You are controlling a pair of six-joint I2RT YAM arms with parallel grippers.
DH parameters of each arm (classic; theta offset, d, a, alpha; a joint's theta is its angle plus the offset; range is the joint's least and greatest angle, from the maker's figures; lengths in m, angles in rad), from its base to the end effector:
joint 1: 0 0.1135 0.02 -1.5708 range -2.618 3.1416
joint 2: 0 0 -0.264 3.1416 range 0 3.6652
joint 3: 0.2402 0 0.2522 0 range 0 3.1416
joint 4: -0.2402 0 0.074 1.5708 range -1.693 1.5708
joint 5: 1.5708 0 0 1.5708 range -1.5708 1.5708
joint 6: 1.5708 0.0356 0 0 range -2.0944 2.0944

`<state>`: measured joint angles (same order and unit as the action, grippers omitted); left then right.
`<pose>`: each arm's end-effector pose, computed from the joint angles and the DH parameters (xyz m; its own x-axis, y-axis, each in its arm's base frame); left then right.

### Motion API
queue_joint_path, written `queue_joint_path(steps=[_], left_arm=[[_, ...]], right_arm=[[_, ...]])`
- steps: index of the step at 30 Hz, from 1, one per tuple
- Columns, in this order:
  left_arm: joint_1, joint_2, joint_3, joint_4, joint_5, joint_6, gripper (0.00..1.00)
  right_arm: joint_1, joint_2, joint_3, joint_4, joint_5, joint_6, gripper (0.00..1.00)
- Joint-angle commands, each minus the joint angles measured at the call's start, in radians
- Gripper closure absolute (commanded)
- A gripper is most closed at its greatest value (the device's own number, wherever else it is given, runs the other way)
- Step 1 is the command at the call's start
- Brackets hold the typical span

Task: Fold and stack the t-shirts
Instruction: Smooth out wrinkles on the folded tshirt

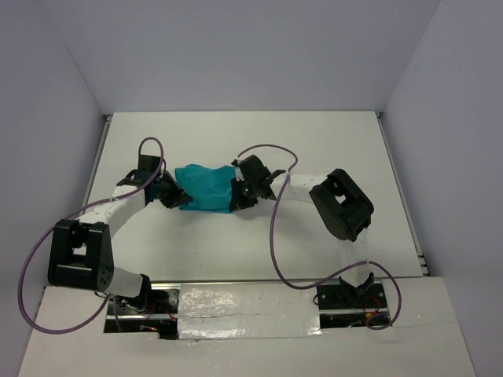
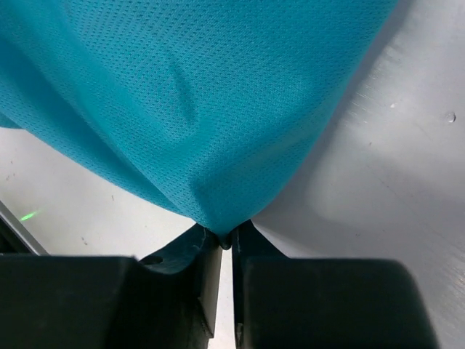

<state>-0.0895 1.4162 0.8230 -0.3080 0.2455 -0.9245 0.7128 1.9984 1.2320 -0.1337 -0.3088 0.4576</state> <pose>0.2815 -0.0339 0.2021 -0.6595 -0.7183 -0.2217 -0.4807 0.6297 -0.6103 0.3066 0.2793 0.1425 -0.8701 -0.1957 -0.4524 -0.4253 0.7621 0.4882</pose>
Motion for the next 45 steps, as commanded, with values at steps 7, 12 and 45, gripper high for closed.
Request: queue_joint_path(steps=[7,12,45], left_arm=[[0.068,0.010,0.024,-0.013,0.014,0.067,0.91],[0.088,0.026,0.016,-0.006,0.024,0.088,0.91],[0.125,0.069,-0.025,0.075,0.126,0.115,0.92]], right_arm=[[0.004,-0.082,-0.095,0.022,0.114,-0.023,0.89],[0.002,-0.096,-0.094,0.025,0.137,-0.049,0.89],[0.065,-0.164,-0.195,0.184,0.096,-0.013,0.50]])
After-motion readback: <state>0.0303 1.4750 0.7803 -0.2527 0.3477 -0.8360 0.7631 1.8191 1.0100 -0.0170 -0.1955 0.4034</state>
